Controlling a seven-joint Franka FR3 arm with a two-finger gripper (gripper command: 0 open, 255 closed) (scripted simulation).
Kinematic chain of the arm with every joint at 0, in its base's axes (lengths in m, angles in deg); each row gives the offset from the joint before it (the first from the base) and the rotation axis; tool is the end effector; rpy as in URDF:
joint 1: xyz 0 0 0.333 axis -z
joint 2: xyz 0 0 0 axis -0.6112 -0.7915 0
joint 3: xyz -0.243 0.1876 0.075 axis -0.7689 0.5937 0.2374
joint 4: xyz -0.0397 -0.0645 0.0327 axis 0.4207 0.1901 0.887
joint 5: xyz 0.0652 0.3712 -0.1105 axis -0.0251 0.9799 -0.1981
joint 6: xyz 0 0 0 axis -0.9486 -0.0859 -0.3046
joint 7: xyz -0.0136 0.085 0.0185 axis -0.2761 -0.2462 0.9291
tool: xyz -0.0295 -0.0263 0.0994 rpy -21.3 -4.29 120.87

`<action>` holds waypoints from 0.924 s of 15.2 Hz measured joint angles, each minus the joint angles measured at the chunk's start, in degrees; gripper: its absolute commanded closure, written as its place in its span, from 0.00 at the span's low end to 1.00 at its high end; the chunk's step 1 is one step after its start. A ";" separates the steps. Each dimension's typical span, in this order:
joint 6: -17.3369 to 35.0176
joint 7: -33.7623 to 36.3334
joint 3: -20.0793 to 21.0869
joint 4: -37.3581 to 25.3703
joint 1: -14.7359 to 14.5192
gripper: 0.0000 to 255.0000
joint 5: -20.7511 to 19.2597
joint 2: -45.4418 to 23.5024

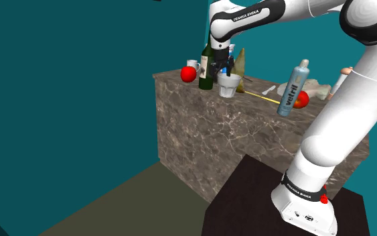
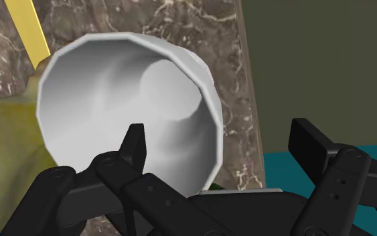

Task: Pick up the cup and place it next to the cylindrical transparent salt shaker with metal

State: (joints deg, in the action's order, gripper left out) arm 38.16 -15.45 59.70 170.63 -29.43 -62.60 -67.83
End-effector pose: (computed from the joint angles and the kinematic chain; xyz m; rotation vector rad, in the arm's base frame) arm 0.4891 -0.1525 0.5240 2.8564 -0.4476 -0.0833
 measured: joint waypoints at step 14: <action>3.54 0.14 -0.54 3.08 0.41 1.00 -0.38 -0.33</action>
State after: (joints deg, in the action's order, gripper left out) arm 41.71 -15.31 59.17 173.71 -29.02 -62.98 -68.16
